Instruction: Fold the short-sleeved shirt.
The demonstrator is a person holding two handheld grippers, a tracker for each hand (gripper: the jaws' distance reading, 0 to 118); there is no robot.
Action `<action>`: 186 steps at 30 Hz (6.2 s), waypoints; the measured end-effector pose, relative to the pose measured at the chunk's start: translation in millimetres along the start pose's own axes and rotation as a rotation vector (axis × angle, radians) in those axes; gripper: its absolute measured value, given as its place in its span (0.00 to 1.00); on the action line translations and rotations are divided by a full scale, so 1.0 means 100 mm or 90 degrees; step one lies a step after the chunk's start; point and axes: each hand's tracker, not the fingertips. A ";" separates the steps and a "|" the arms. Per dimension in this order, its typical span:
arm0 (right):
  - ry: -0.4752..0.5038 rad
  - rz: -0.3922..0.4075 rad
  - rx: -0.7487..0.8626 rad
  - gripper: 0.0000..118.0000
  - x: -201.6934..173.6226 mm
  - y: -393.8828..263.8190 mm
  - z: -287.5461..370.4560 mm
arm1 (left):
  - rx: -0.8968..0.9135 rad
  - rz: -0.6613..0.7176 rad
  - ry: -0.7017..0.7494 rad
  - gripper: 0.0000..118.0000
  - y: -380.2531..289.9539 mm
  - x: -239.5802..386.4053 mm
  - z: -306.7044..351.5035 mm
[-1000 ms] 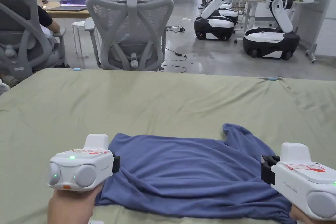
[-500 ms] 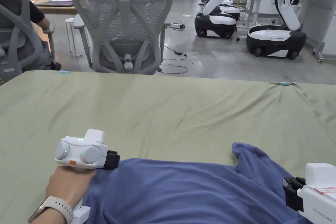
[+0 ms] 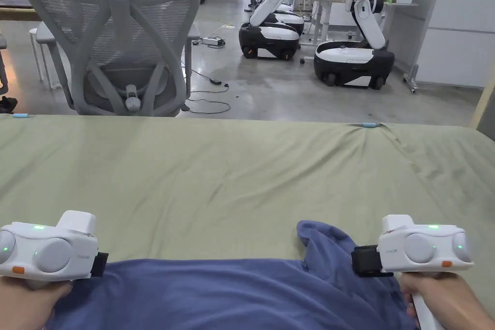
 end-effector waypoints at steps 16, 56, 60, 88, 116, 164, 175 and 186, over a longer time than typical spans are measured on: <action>0.065 0.013 0.160 0.01 0.21 -0.60 1.87 | 0.116 0.039 -0.039 0.01 -0.30 -0.04 1.44; 0.097 0.082 0.385 0.00 -1.47 -2.08 2.93 | 0.290 0.119 -0.011 0.00 -1.76 0.10 2.28; 0.107 0.094 0.376 0.00 -1.70 -2.09 2.87 | 0.202 0.269 -0.077 0.38 -1.97 -0.57 2.07; 0.094 0.114 0.326 0.00 -1.84 -1.98 2.64 | 0.129 0.620 -0.307 0.06 -2.35 -0.83 1.02; 0.102 0.098 0.273 0.00 -1.23 -2.40 2.47 | 0.130 0.158 -0.235 0.83 -1.66 1.58 1.69; 0.097 0.087 0.245 0.00 -1.16 -2.41 2.43 | 0.081 0.695 -0.440 0.16 -2.37 0.71 0.68; 0.090 0.096 0.249 0.00 -1.33 -2.42 2.52 | 0.181 0.538 -0.153 0.16 -2.28 -0.16 1.35; 0.086 0.086 0.257 0.00 -1.05 -2.60 2.62 | 0.233 0.148 -0.041 0.15 -1.64 1.54 1.76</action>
